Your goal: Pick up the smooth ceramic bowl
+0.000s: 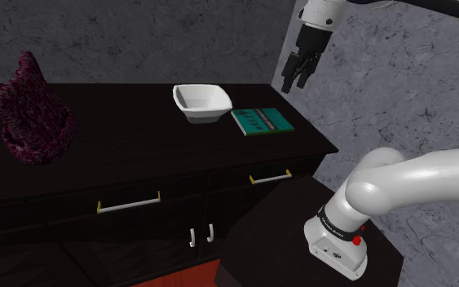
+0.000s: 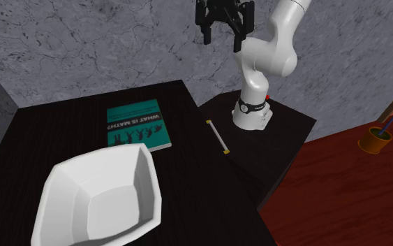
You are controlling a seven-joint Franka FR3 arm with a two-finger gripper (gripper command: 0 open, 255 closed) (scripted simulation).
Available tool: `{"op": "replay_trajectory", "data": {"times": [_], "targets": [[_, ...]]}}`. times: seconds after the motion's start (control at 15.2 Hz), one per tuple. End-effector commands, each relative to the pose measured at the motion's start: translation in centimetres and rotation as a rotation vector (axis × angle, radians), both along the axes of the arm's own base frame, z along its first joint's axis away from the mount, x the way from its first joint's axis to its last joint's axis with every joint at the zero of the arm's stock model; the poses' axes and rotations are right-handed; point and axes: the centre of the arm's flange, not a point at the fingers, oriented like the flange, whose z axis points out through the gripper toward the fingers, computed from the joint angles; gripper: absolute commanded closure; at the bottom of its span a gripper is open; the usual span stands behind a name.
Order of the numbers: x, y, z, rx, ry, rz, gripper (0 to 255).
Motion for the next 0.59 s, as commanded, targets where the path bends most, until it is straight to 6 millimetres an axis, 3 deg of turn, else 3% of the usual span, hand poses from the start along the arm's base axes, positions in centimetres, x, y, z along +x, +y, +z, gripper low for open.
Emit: {"op": "replay_trajectory", "data": {"times": [0.0, 0.53], "targets": [[0.0, 0.0, 0.0, 0.000, 0.000, 0.000, 0], [9.1, -3.6, -4.7, 0.121, -0.004, -0.110, 0]]}}
